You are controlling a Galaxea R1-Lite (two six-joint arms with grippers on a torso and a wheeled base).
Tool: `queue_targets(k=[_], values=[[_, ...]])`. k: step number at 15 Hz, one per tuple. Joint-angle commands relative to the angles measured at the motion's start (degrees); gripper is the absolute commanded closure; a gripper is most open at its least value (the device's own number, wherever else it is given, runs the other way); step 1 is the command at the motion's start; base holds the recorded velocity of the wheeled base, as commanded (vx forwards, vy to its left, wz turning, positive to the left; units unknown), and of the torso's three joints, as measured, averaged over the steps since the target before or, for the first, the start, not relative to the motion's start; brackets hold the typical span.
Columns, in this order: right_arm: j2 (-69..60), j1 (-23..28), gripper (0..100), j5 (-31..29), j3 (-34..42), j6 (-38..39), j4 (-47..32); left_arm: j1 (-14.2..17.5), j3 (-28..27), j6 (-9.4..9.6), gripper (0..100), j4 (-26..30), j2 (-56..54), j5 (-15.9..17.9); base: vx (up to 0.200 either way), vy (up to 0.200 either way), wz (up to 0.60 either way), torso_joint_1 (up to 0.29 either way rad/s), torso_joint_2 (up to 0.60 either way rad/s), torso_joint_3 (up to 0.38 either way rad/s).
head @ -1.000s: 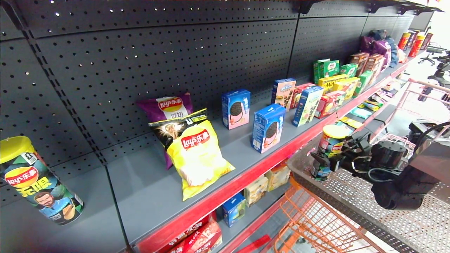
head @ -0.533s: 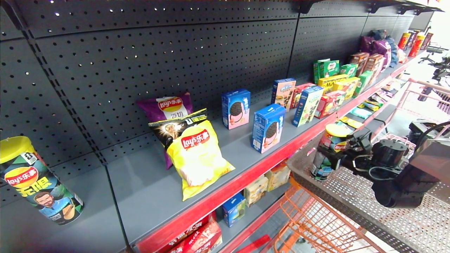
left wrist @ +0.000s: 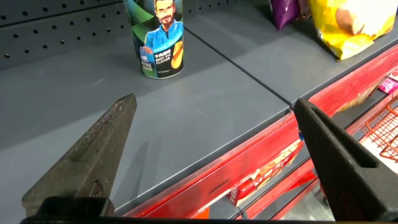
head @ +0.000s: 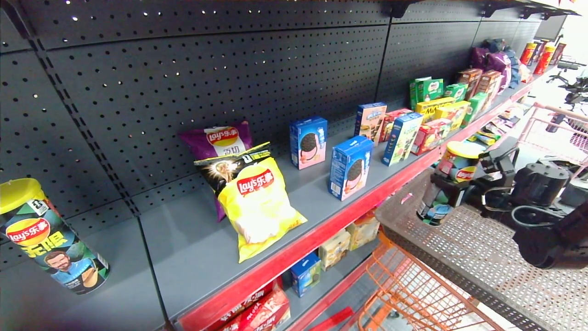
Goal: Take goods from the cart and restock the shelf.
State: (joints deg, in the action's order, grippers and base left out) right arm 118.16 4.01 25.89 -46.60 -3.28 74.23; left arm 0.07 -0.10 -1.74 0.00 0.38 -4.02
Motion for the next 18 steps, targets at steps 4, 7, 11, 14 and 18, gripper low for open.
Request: queue_targets(k=[4, 7, 11, 14, 18], values=[[-28.7, -0.6, 100, -1.1, 16.5, 0.9, -11.7, 0.0, 0.0, -0.01, 0, 0.0, 0.0, 0.0, 0.000, 0.000, 0.00, 0.000, 0.00, 0.000], [-45.9, -0.1, 100, -2.8, 21.6, 1.3, -24.6, 0.0, 0.0, -0.01, 0, 0.0, 0.0, 0.0, 0.000, 0.000, 0.00, 0.000, 0.00, 0.000], [-54.4, -2.6, 100, -15.6, 21.6, 0.6, -32.5, 0.0, 0.0, -0.01, 0, 0.0, 0.0, 0.0, 0.000, 0.000, 0.00, 0.000, 0.00, 0.000], [-58.5, -8.5, 100, -21.9, 23.3, -0.7, -34.2, 0.0, 0.0, -0.01, 0, 0.0, 0.0, 0.0, 0.000, 0.000, 0.00, 0.000, 0.00, 0.000], [-60.9, -13.2, 100, -22.6, 22.5, -4.5, -35.9, 0.0, 0.0, -0.01, 0, 0.0, 0.0, 0.0, 0.000, 0.000, 0.00, 0.000, 0.00, 0.000]])
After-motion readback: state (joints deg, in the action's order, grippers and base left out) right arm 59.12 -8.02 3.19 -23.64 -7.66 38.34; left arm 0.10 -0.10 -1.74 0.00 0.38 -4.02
